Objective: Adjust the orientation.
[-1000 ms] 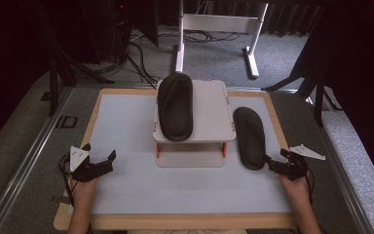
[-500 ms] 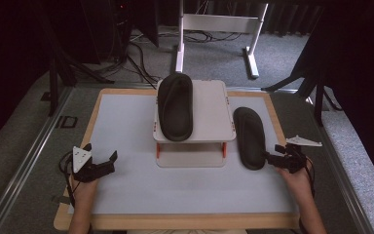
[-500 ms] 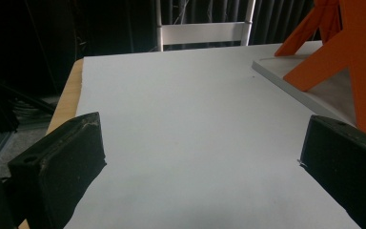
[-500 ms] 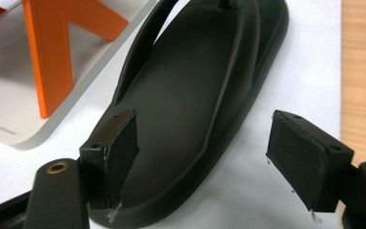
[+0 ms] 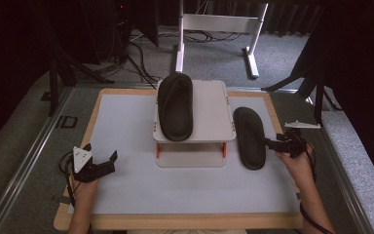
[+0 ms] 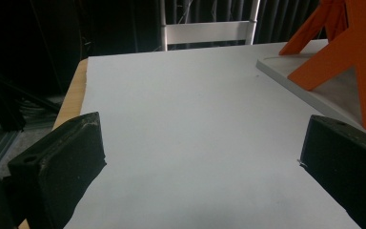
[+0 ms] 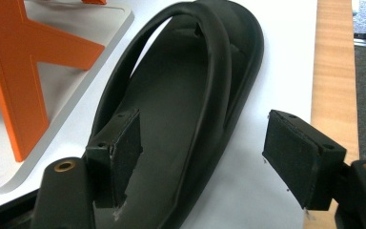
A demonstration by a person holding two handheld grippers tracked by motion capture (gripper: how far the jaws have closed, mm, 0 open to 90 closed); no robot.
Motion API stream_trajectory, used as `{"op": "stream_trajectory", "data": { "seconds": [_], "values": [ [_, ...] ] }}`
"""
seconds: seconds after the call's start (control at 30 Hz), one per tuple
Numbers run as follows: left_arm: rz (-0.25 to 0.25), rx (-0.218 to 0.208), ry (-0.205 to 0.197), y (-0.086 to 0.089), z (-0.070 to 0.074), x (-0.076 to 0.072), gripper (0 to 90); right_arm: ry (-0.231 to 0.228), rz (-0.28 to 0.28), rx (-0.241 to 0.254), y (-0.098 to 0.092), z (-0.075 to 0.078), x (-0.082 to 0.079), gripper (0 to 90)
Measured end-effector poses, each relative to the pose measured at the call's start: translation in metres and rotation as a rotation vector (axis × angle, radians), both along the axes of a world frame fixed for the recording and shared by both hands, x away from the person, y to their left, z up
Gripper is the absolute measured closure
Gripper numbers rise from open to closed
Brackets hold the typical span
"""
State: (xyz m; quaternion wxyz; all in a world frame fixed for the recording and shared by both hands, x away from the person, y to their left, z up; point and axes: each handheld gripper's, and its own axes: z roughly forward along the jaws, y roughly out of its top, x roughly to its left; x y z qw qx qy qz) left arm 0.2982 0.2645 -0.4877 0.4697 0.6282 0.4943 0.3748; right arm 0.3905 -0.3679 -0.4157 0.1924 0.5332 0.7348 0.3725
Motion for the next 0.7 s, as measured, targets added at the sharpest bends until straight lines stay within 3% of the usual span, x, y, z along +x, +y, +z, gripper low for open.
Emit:
{"op": "stream_trajectory", "data": {
  "seconds": [0.17, 0.33, 0.57, 0.7],
  "values": [
    [0.001, 0.010, -0.003, -0.001, 0.000, 0.000, 0.6, 0.036, 0.016, -0.014, 0.004, 0.008, 0.014, 31.0],
    [0.000, 0.004, 0.000, -0.001, 0.000, 0.000, 0.6, 0.057, 0.042, 0.004, 0.008, 0.012, 0.032, 32.0],
    [0.000, 0.009, -0.002, -0.002, 0.000, 0.000, 0.6, 0.090, 0.049, -0.063, 0.014, 0.019, 0.055, 35.2],
    [-0.004, 0.005, -0.003, -0.001, 0.000, -0.001, 0.6, 0.101, 0.054, -0.074, 0.016, 0.017, 0.064, 35.2]
  ]
}}
